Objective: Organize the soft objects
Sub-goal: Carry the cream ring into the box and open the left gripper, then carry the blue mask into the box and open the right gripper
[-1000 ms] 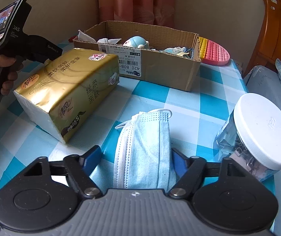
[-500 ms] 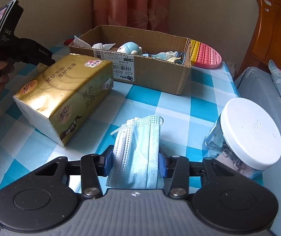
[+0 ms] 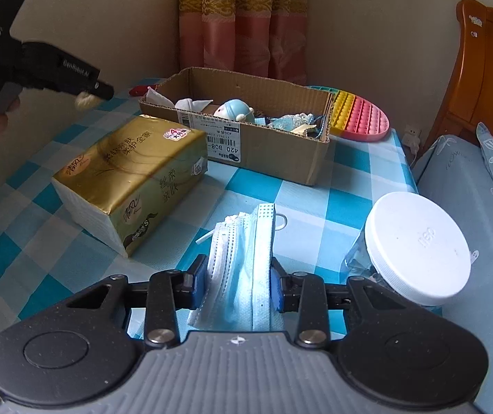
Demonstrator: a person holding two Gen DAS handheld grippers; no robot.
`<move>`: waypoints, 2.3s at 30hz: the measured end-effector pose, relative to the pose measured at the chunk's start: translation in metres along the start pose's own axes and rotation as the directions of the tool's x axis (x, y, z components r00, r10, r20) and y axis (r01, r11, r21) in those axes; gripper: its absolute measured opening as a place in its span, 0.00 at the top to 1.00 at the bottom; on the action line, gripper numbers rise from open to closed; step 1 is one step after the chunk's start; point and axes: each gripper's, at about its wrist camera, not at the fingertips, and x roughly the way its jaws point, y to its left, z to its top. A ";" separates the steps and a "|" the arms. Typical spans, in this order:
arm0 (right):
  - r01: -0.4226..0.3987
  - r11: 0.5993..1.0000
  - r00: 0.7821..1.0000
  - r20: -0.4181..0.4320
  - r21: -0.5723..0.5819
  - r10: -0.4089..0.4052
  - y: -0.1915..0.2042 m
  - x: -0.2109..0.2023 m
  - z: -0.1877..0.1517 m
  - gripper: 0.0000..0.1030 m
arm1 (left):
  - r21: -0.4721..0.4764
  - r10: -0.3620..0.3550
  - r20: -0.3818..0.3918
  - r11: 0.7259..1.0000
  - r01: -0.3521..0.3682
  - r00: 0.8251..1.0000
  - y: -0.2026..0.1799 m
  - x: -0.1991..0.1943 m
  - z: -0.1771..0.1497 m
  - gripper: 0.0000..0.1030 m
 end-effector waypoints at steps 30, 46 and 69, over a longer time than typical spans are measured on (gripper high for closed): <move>-0.005 0.999 0.996 0.087 -0.049 0.009 -0.022 -0.025 0.025 0.60 | 0.176 -0.120 0.032 0.978 0.112 0.992 -0.071 -0.038 0.020 0.08; -0.125 0.916 0.981 0.091 -0.382 0.172 -0.013 0.031 0.169 0.60 | 0.114 -0.109 0.057 0.988 0.102 0.992 -0.055 -0.091 -0.045 0.02; -0.125 0.943 0.991 0.010 -0.308 0.135 -0.018 0.079 0.197 0.12 | 0.046 -0.017 0.061 0.999 0.014 0.998 -0.057 -0.094 -0.065 0.01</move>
